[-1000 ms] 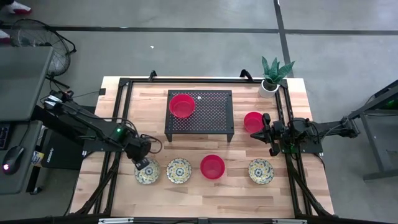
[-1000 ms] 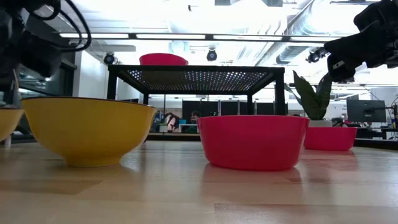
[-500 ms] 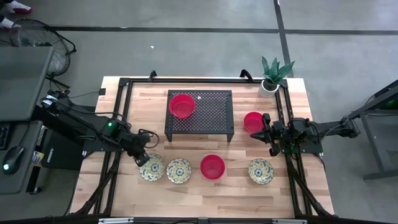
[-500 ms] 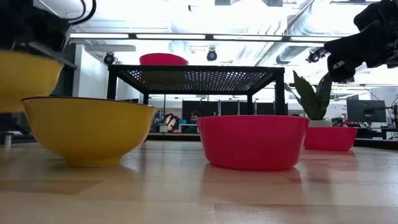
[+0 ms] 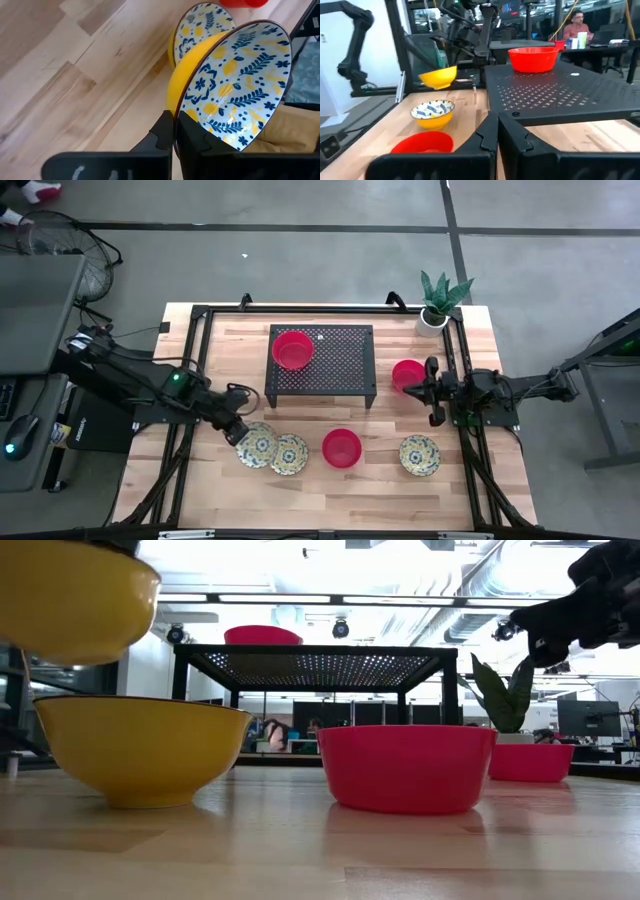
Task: Pick & Place Mini bowls
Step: Put the left yellow patterned bowl on the shelf
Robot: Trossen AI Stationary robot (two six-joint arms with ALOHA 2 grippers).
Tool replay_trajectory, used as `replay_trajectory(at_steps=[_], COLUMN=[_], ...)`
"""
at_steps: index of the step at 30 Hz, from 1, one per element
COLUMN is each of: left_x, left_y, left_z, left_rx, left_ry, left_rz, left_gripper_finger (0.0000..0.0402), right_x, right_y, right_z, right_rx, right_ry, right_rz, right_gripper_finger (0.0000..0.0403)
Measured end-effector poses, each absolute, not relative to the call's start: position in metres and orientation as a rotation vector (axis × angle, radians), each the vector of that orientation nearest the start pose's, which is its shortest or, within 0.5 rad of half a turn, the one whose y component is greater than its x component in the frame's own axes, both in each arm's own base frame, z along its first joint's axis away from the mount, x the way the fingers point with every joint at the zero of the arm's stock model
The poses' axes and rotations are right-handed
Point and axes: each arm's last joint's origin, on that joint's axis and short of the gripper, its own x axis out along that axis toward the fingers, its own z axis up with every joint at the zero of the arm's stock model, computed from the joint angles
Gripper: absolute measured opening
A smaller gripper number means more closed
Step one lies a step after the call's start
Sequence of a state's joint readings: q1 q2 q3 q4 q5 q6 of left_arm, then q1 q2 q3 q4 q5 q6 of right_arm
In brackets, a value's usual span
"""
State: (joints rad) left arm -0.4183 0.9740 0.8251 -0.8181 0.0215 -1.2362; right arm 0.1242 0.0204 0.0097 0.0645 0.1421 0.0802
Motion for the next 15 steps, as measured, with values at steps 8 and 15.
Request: replay_trajectory(at_steps=[8,15], left_x=[0.179,0.199], left_y=[-0.08,-0.087], left_z=[0.268,0.265], left_rx=[-0.918,-0.92], left_ry=[1.053,0.989], left_rz=[0.254,0.256], left_gripper_finger=[0.0,0.0], right_x=[0.095,0.093], right_y=[0.007,0.006], right_z=[0.189,0.196], right_rx=[0.377,0.627], right_ry=[-0.239,-0.325], right_rz=[0.009,0.023], right_gripper_finger=[0.0,0.0])
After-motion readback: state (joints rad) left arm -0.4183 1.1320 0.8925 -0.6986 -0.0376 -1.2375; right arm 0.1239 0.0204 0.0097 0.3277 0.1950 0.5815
